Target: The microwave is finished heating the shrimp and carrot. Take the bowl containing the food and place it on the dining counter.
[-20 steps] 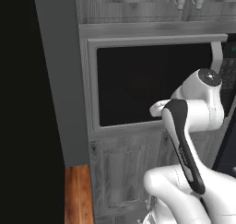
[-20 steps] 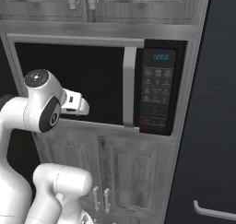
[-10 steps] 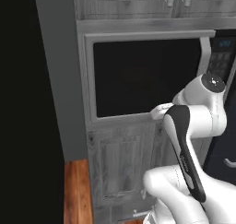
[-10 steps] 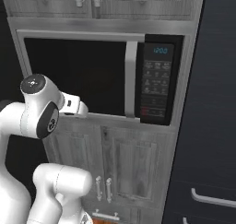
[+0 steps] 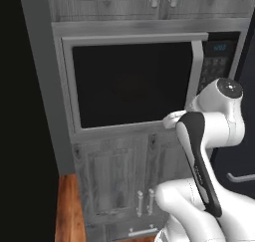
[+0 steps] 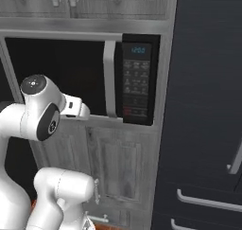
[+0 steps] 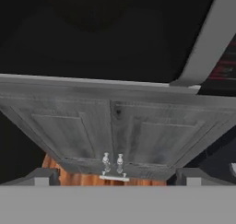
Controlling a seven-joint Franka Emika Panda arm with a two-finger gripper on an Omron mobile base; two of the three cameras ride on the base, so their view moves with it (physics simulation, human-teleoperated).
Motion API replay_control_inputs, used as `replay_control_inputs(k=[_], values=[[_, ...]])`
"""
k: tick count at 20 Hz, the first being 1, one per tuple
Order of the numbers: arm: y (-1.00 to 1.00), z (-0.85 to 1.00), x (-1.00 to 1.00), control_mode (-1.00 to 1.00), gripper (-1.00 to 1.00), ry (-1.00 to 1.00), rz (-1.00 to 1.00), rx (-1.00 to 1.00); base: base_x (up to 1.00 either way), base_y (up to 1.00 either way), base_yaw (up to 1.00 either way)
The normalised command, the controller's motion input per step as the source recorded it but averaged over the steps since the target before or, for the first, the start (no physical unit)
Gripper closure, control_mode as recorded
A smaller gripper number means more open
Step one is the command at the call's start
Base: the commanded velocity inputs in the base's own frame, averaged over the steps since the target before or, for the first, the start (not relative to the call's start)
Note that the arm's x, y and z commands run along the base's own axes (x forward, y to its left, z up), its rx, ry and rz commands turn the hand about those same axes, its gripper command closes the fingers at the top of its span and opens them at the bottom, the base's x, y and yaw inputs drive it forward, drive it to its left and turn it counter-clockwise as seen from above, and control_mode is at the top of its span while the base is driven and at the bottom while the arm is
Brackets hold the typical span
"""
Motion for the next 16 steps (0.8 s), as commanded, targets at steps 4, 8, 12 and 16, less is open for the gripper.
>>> replay_control_inputs(k=[4, 8, 12, 16], values=[[0.00, 0.00, 0.00, 1.00, -1.00, 0.00, 0.00, 0.00, -0.20, -0.47, 0.00], [0.00, 0.00, 0.00, 1.00, -1.00, 0.00, 0.00, 0.00, -0.31, -0.48, 0.00], [0.00, 0.00, 0.00, 1.00, -1.00, 0.00, 0.00, 0.00, -0.37, -0.43, 0.00], [0.00, 0.00, 0.00, 1.00, -1.00, 0.00, 0.00, 0.00, -0.43, -0.35, 0.00]])
